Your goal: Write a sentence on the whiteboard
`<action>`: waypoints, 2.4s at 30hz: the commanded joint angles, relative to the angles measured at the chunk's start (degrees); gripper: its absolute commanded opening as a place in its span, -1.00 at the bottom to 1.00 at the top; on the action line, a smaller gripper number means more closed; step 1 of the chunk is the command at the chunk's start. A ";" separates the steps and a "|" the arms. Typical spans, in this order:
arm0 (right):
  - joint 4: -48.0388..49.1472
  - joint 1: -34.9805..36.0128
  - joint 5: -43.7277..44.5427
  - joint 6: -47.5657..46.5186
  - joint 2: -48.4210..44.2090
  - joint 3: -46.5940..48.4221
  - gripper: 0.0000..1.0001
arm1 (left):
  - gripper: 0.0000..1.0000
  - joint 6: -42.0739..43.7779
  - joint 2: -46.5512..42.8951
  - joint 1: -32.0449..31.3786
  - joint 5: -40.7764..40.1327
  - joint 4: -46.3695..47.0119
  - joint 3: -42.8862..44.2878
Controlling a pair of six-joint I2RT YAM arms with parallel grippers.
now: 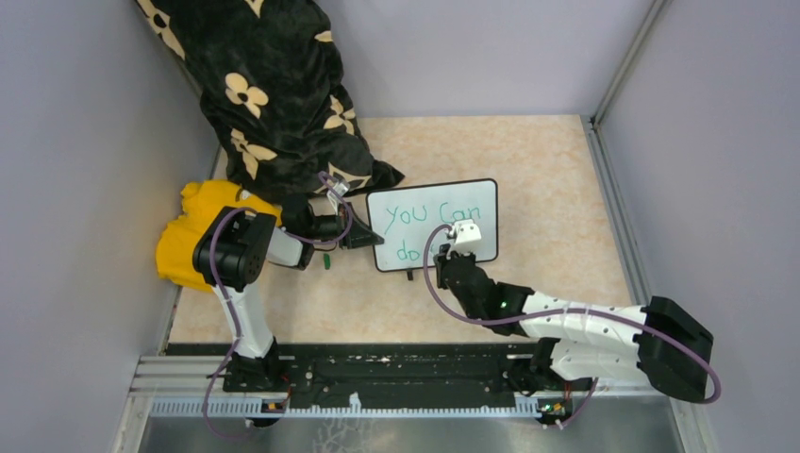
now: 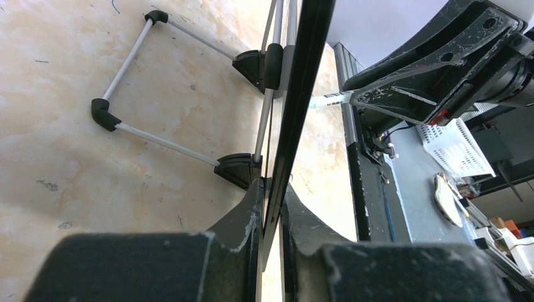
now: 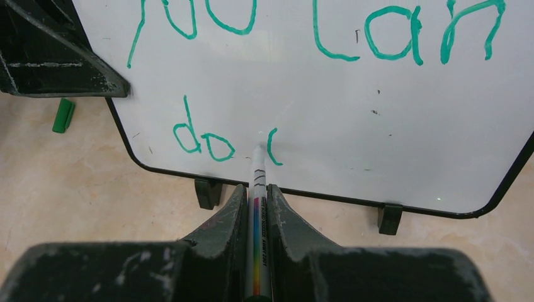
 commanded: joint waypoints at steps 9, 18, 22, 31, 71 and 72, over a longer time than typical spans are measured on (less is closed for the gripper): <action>2.38 -0.62 2.28 0.40 1.92 3.41 -1.00 | -0.69 -0.35 0.06 -0.15 0.32 -2.97 0.26; -0.37 -1.02 3.99 1.29 0.82 2.80 -1.00 | -0.69 -0.34 0.14 -0.15 0.32 -3.20 0.31; -1.74 -1.30 4.40 2.03 -0.17 1.98 -1.00 | -0.69 -0.15 0.12 -0.15 0.31 -3.39 0.31; -3.45 -1.66 4.50 2.77 -3.51 0.52 -1.00 | -0.69 -0.04 0.11 -0.15 0.31 -3.57 0.36; 1.16 -4.72 1.69 -0.11 -2.49 2.03 -1.00 | -0.69 0.20 -0.06 -0.15 0.25 -4.27 0.52; 0.78 -4.69 1.68 0.13 -2.69 1.74 -1.00 | -0.69 0.24 -0.06 -0.15 0.21 -4.35 0.48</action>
